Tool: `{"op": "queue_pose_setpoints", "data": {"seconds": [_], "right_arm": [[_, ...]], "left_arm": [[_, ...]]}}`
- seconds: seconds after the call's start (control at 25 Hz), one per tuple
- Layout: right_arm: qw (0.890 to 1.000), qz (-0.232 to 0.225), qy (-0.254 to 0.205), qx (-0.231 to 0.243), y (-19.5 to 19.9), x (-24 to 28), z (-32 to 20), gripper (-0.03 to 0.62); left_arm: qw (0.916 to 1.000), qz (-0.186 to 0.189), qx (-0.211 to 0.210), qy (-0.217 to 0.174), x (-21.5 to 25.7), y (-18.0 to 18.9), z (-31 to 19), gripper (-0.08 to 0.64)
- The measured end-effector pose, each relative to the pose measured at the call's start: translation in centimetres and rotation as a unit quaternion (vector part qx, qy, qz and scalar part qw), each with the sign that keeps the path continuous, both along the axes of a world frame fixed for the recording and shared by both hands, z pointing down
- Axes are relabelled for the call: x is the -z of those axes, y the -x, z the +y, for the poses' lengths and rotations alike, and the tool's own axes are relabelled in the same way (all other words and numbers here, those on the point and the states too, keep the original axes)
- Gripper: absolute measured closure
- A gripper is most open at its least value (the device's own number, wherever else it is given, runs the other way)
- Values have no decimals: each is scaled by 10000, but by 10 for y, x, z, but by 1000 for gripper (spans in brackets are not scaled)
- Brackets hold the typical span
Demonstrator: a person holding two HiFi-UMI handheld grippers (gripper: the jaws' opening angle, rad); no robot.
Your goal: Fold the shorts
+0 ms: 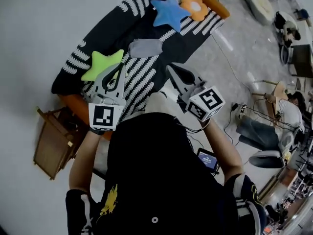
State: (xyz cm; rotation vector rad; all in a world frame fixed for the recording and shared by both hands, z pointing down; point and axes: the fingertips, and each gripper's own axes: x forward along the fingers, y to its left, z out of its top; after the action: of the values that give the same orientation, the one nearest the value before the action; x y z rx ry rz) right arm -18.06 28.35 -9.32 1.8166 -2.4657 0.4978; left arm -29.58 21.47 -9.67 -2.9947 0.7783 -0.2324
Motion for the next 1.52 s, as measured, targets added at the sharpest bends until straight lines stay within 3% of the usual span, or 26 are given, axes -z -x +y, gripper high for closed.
{"op": "queue_pose_setpoints", "data": {"seconds": [0.12,0.24,0.44,0.72,0.88,1.2,1.4,1.52], "right_arm": [[9963,746,-332,274,1,47,6,575],[9908,1015,-883,172,-7,90,3,575],[9840,1538,-843,319,6,70,-8,575],[9852,1456,-892,166,6,68,3,577],[9856,1395,-959,47,7,73,9,577],[9867,1317,-957,-49,28,79,-7,577],[9813,1660,-957,-162,27,75,-3,577],[9794,1722,-1001,-327,23,73,2,577]], "left_arm": [[9980,350,511,-140,27,22,15,546],[9948,515,875,-115,42,46,17,546],[9925,463,1110,-203,37,53,18,546],[9925,413,1063,-437,39,49,26,546],[9876,926,1225,-316,50,56,31,546],[9861,789,1451,-191,51,90,11,546],[9854,810,1497,-54,46,99,10,546],[9873,597,1469,-67,35,113,6,546]]}}
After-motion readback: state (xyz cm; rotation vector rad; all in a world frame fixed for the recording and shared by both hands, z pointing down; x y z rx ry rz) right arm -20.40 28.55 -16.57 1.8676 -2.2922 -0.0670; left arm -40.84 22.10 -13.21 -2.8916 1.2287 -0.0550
